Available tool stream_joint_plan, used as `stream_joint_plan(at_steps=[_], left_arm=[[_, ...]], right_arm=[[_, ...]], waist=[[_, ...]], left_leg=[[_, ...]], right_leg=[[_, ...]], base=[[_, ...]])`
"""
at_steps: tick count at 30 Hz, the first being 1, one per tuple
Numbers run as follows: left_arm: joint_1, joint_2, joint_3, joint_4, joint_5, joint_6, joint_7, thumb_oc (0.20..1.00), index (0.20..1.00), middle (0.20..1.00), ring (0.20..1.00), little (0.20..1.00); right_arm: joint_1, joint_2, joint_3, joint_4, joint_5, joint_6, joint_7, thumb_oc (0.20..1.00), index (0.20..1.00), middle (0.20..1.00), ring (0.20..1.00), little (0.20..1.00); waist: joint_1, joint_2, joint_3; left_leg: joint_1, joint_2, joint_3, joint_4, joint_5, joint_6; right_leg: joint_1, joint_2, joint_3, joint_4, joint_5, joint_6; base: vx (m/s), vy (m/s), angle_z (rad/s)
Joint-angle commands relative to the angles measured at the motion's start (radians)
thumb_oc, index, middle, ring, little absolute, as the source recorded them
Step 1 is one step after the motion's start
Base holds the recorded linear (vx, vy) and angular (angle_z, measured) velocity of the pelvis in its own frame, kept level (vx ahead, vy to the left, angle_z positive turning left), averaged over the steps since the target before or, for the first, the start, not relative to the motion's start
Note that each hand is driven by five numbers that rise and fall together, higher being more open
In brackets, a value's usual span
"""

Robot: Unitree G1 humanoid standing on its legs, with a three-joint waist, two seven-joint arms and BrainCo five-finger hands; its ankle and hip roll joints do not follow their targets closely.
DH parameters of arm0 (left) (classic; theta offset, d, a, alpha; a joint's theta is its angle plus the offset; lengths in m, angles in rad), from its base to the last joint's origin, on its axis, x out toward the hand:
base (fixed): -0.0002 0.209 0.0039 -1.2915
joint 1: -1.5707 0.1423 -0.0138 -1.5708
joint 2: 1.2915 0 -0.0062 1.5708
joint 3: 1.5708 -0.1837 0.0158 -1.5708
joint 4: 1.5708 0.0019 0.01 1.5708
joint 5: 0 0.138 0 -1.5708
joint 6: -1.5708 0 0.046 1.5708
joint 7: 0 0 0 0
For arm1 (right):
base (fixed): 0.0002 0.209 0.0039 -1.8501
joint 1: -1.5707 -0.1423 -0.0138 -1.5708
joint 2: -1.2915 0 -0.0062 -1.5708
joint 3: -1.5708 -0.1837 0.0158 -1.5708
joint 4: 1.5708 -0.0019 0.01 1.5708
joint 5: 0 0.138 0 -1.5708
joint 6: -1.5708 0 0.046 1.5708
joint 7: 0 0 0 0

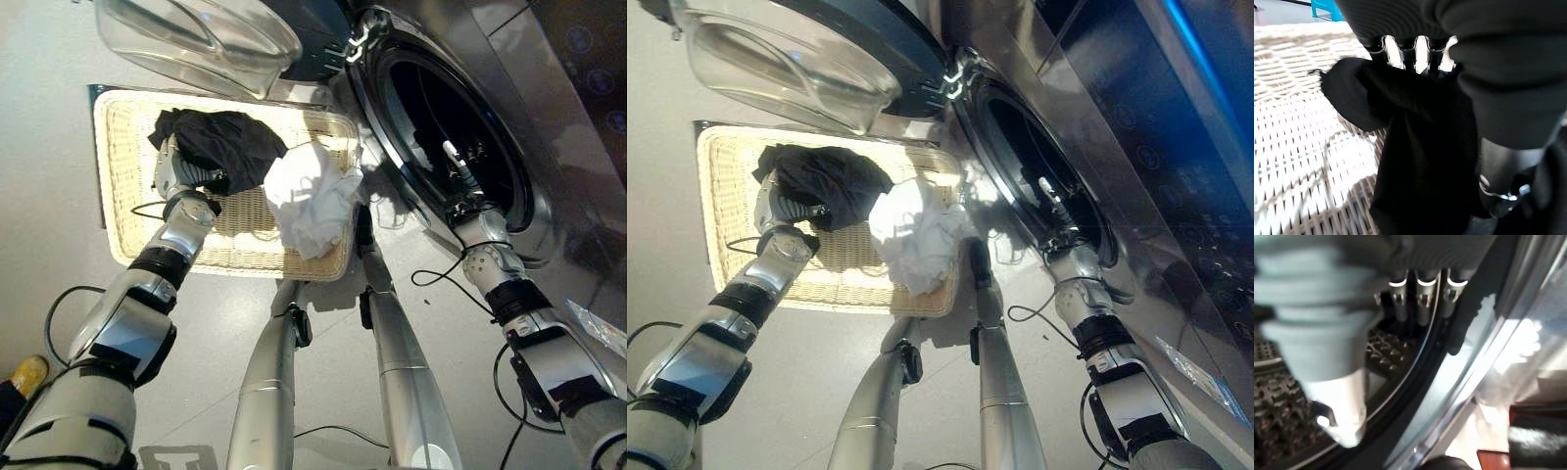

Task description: Put the clothes into the washing machine.

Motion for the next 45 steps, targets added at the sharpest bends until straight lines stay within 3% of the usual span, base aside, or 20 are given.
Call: stream_joint_plan(at_steps=[1,5,6,7,8,9,19,21,25,33,42,45], left_arm=[[-0.026,0.069,0.043,0.073,-0.002,-0.019,-0.036,1.0,1.0,1.0,1.0,1.0],[-0.074,0.077,0.045,0.109,-0.074,-0.079,-0.064,1.0,1.0,1.0,1.0,1.0],[-0.086,0.075,0.055,0.121,-0.077,-0.095,-0.075,0.884,0.884,0.884,0.884,0.884],[-0.091,0.074,0.054,0.125,-0.082,-0.105,-0.082,0.686,0.686,0.686,0.686,0.686],[-0.101,0.069,0.054,0.128,-0.093,-0.118,-0.087,0.332,0.332,0.332,0.332,0.332],[-0.109,0.067,0.056,0.134,-0.085,-0.122,-0.092,0.2,0.2,0.2,0.2,0.2],[-0.131,0.067,0.01,0.121,0.033,-0.097,-0.08,0.2,0.2,0.2,0.2,0.2],[-0.131,0.072,-0.019,0.068,0.046,-0.172,-0.018,0.2,0.2,0.2,0.2,0.2],[-0.039,0.046,0.032,-0.032,0.055,-0.254,0.034,0.2,0.2,0.2,0.2,0.2],[0.104,0.03,0.102,-0.176,0.084,-0.309,0.09,0.2,0.2,0.2,0.2,0.2],[0.411,-0.024,0.277,-0.43,0.022,-0.466,0.132,0.2,0.2,0.2,0.2,0.2],[0.474,-0.039,0.315,-0.535,0.031,-0.486,0.123,0.2,0.2,0.2,0.2,0.2]], right_arm=[[0.118,-0.055,-0.024,-0.039,0.035,-0.022,0.037,1.0,1.0,1.0,1.0,1.0],[0.119,-0.047,0.01,-0.1,-0.001,0.001,0.052,1.0,1.0,1.0,1.0,1.0],[0.123,-0.046,0.019,-0.116,-0.021,0.007,0.058,1.0,1.0,1.0,1.0,1.0],[0.123,-0.047,0.024,-0.123,-0.028,0.01,0.059,1.0,1.0,1.0,1.0,1.0],[0.124,-0.043,0.033,-0.14,-0.046,0.016,0.055,1.0,1.0,1.0,1.0,1.0],[0.126,-0.044,0.038,-0.152,-0.058,0.023,0.058,1.0,1.0,1.0,1.0,1.0],[0.162,-0.052,0.062,-0.233,-0.075,0.032,0.105,1.0,1.0,1.0,1.0,1.0],[0.21,-0.051,0.082,-0.332,-0.135,0.024,0.164,1.0,1.0,1.0,1.0,1.0],[0.233,-0.043,0.099,-0.4,-0.274,0.039,0.165,1.0,1.0,1.0,1.0,1.0],[0.248,-0.038,0.101,-0.46,-0.373,0.097,0.147,1.0,1.0,1.0,1.0,1.0],[0.33,-0.017,0.063,-0.57,-0.49,0.161,0.146,1.0,1.0,1.0,1.0,1.0],[0.345,-0.01,0.061,-0.592,-0.513,0.177,0.158,1.0,1.0,1.0,1.0,1.0]], waist=[[-0.006,-0.032,-0.015],[-0.019,-0.052,-0.015],[-0.022,-0.059,-0.015],[-0.024,-0.061,-0.015],[-0.027,-0.067,-0.015],[-0.03,-0.071,-0.015],[-0.044,-0.09,-0.015],[-0.047,-0.097,-0.015],[-0.022,-0.084,-0.015],[0.032,-0.057,-0.015],[0.109,-0.022,-0.015],[0.128,-0.015,-0.015]], left_leg=[[-0.024,-0.004,-0.024,0.138,-0.045,-0.078],[-0.039,0.0,-0.016,0.146,-0.053,-0.077],[-0.04,-0.002,-0.017,0.148,-0.057,-0.075],[-0.042,-0.003,-0.018,0.15,-0.058,-0.075],[-0.043,-0.005,-0.02,0.148,-0.059,-0.073],[-0.042,-0.006,-0.019,0.144,-0.059,-0.072],[-0.044,-0.007,-0.012,0.127,-0.052,-0.071],[-0.032,-0.007,-0.015,0.103,-0.041,-0.07],[0.002,-0.011,-0.035,0.054,-0.01,-0.075],[0.06,-0.013,-0.074,-0.011,0.031,-0.08],[0.142,-0.027,-0.123,-0.071,0.042,-0.077],[0.165,-0.031,-0.133,-0.087,0.046,-0.074]], right_leg=[[-0.008,0.032,-0.047,0.036,-0.024,0.051],[-0.025,0.039,-0.041,0.037,-0.022,0.051],[-0.028,0.042,-0.037,0.037,-0.022,0.051],[-0.029,0.044,-0.035,0.037,-0.022,0.051],[-0.03,0.048,-0.031,0.035,-0.02,0.051],[-0.03,0.051,-0.029,0.033,-0.019,0.051],[-0.031,0.061,-0.021,0.019,-0.011,0.051],[-0.021,0.065,-0.018,0.017,-0.013,0.053],[0.015,0.066,-0.024,0.007,-0.02,0.049],[0.079,0.053,-0.069,0.004,-0.038,0.046],[0.174,0.017,-0.138,-0.024,-0.056,0.048],[0.2,0.014,-0.149,-0.029,-0.063,0.046]], base=[[-0.01,0.093,-0.17],[-0.01,0.079,-0.14],[-0.01,0.04,-0.07],[-0.01,0.043,-0.05],[-0.01,0.043,-0.02],[-0.01,0.056,-0.03],[-0.01,0.017,-0.01],[-0.05,0.014,-0.01],[-0.05,-0.059,0.07],[-0.04,-0.051,0.2],[-0.03,-0.042,0.19],[-0.01,-0.03,0.19]])
